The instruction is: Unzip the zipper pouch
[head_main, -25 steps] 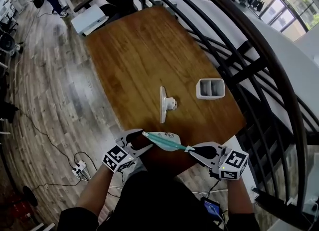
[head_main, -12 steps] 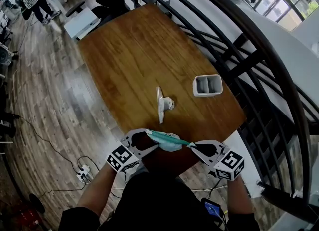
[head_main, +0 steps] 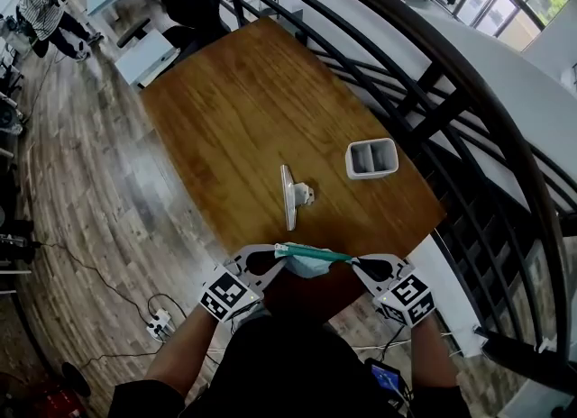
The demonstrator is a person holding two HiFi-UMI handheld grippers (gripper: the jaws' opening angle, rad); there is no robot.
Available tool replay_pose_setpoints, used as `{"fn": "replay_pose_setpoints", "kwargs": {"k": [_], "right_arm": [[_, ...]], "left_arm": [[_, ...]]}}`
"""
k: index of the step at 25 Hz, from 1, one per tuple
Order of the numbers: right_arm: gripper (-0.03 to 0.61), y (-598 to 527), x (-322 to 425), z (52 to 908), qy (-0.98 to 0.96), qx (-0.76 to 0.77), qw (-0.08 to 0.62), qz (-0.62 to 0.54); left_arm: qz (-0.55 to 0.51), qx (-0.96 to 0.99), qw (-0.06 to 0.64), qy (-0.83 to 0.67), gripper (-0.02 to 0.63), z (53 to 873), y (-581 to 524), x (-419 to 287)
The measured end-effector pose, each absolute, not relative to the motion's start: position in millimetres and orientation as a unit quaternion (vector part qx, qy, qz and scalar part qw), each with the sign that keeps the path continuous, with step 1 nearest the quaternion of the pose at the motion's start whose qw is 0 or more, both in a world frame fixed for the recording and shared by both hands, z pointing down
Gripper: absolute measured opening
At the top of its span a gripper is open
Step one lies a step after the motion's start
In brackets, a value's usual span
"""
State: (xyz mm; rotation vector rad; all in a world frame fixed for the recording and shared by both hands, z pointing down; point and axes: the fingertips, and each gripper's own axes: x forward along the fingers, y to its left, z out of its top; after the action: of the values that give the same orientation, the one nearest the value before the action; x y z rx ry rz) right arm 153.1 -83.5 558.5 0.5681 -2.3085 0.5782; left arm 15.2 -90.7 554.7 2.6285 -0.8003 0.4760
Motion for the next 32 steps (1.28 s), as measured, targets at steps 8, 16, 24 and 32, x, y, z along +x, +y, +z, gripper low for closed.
{"fn": "replay_pose_setpoints", "kwargs": {"k": [8,16,24,32], "right_arm": [[0.071,-98.9,163.4,536.3,-0.897,0.24,0.313,0.202],[0.105,-109.6,130.0,506.0,-0.927,0.213,0.263,0.163],[0.161,-92.7,49.0,522.8,-0.942,0.108,0.315,0.042],[0.058,-81.0,21.0,524.1,-0.945,0.04,0.324,0.002]], "left_arm": [[0.146,0.905,0.17,-0.361,0.021,521.5,-98.4,-0.2],[0.126,0.867,0.223,-0.428,0.021,524.7,-98.8,-23.4],[0.125,0.867,0.223,-0.428,0.021,520.8,-83.1,-13.4],[0.124,0.873,0.216,-0.419,0.021,519.9,-73.4,-17.8]]}}
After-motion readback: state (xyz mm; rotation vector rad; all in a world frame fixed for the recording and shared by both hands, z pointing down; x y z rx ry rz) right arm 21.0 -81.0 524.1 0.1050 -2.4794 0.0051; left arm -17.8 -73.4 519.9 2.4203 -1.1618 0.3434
